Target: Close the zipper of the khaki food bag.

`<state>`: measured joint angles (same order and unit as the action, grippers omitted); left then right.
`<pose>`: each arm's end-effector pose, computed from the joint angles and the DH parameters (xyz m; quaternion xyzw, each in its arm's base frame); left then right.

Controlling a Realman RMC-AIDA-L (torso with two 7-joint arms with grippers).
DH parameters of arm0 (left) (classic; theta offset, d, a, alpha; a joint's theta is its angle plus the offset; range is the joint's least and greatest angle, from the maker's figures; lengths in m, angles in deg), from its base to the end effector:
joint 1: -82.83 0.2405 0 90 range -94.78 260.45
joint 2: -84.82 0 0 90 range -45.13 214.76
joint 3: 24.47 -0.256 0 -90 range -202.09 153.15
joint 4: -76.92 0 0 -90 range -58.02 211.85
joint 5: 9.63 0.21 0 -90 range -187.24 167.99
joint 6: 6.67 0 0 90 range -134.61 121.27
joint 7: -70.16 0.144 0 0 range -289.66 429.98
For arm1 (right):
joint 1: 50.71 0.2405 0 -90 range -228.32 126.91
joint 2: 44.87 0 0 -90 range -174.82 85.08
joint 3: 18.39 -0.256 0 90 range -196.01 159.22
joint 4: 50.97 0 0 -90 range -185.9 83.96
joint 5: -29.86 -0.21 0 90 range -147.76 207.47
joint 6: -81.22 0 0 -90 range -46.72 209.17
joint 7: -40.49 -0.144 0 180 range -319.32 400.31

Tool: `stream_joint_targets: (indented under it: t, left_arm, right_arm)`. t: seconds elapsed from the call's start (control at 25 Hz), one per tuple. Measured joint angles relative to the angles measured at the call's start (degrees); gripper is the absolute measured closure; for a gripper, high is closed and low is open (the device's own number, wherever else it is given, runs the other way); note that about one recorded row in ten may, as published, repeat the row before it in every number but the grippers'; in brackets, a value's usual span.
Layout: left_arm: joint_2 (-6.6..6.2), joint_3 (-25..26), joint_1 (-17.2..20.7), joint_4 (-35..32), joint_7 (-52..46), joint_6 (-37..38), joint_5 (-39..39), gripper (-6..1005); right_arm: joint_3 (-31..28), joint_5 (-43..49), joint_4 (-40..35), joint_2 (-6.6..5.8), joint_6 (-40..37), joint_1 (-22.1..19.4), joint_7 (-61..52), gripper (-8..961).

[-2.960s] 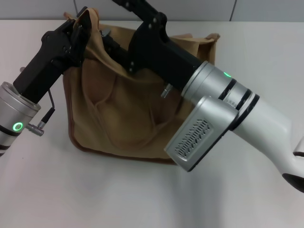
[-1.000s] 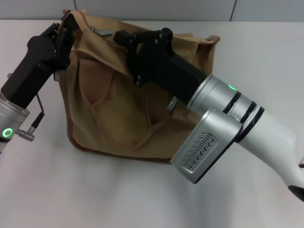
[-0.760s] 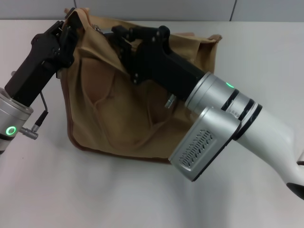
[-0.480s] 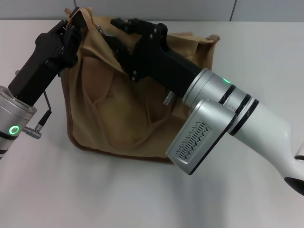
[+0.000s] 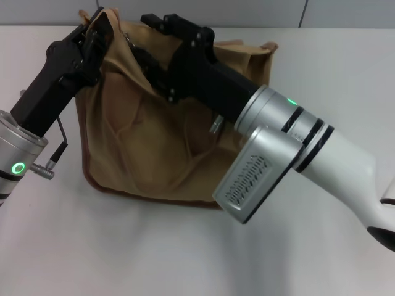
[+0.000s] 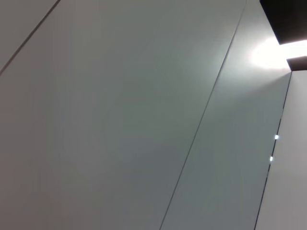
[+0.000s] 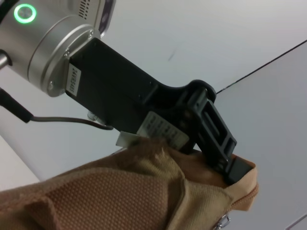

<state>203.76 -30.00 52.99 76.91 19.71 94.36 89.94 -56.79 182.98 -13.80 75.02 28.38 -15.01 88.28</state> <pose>-0.2495 0.3004 -0.0039 -0.7171 -0.2265 -0.5946 0.2843 0.1152 0.3325 -0.1236 -0.7796 -0.3530 0.2176 0.4694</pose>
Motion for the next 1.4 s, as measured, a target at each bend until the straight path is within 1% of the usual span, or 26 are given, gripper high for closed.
stream_joint_targets:
  t: [0.2, 0.44, 0.72, 0.88, 1.12, 1.2, 1.4]
  left_arm:
    - [0.04, -0.44, -0.06, 0.10, 0.00, 0.57, -0.02, 956]
    - [0.06, -0.64, -0.05, 0.09, 0.00, 0.57, 0.10, 955]
    - [0.06, -0.62, -0.15, 0.09, 0.00, 0.41, 0.10, 954]
    - [0.05, -0.63, -0.08, 0.09, 0.00, 0.40, 0.13, 953]
    - [-0.01, -0.61, -0.02, 0.09, 0.00, 0.40, 0.14, 952]
    - [-0.01, -0.61, -0.03, 0.09, 0.00, 0.41, 0.14, 952]
    - [-0.03, -0.61, -0.08, 0.09, 0.00, 0.42, 0.11, 951]
  right_arm:
    - [-0.57, -3.90, 1.06, 0.01, 0.26, 0.57, -0.02, 411]
    - [1.62, -3.64, 0.62, 0.00, -0.03, 0.64, 0.36, 413]
    - [1.96, -3.54, 0.53, -0.01, -0.11, 0.81, 0.59, 416]
    - [3.11, -3.54, 0.47, -0.01, -0.16, 0.77, 3.50, 418]
    - [4.47, -3.53, 0.37, 0.01, -0.42, 0.39, 6.49, 605]
    - [4.47, -3.55, 0.36, 0.00, -0.38, 0.35, 6.57, 819]
    - [4.27, -3.76, 0.36, 0.01, -0.38, 0.32, 6.63, 880]
